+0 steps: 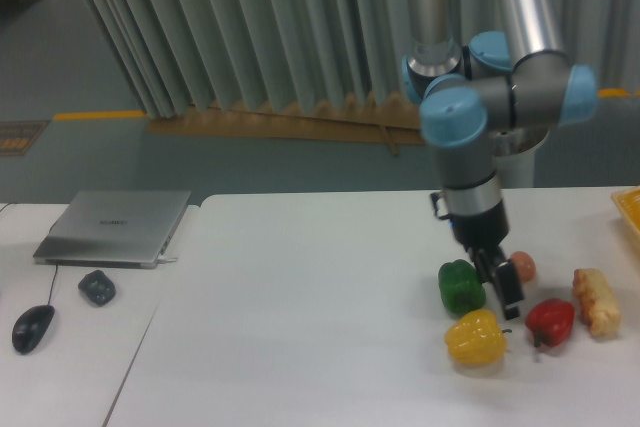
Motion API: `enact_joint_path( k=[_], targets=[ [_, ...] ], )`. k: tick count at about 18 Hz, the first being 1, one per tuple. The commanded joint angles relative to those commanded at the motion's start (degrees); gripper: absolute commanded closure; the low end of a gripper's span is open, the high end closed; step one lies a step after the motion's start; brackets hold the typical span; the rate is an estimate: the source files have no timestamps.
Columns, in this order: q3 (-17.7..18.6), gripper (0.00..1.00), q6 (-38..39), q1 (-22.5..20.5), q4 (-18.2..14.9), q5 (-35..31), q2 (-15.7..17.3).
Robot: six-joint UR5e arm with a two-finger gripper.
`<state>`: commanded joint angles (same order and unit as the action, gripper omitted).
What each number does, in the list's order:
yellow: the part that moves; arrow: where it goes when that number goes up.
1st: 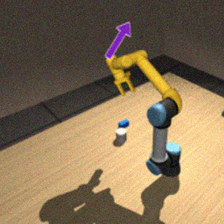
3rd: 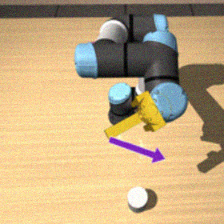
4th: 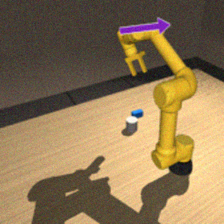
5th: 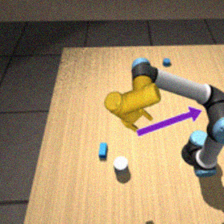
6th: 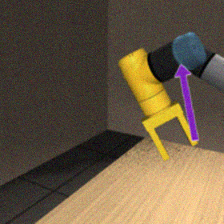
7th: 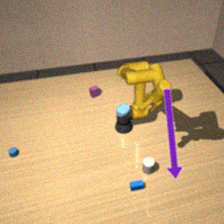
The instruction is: Place the yellow pepper on the table
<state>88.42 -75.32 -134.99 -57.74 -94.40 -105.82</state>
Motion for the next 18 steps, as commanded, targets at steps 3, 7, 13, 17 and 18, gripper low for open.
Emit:
enact_joint_path(
  k=[3, 7, 13, 17, 18],
  targets=[
    [-0.6, 0.0, -0.1, -4.0, -0.2, -0.1, 0.0],
    [-1.1, 0.0, -11.1, -11.2, -6.0, 0.0, 0.0],
    [-1.7, 0.0, -20.6, -18.6, -14.2, 1.7, 0.4],
    [-3.7, 0.0, -21.2, -19.3, -17.0, 1.8, 1.0],
    [-4.0, 0.0, -21.2, -19.4, -17.8, 1.6, 0.9]
  ],
)
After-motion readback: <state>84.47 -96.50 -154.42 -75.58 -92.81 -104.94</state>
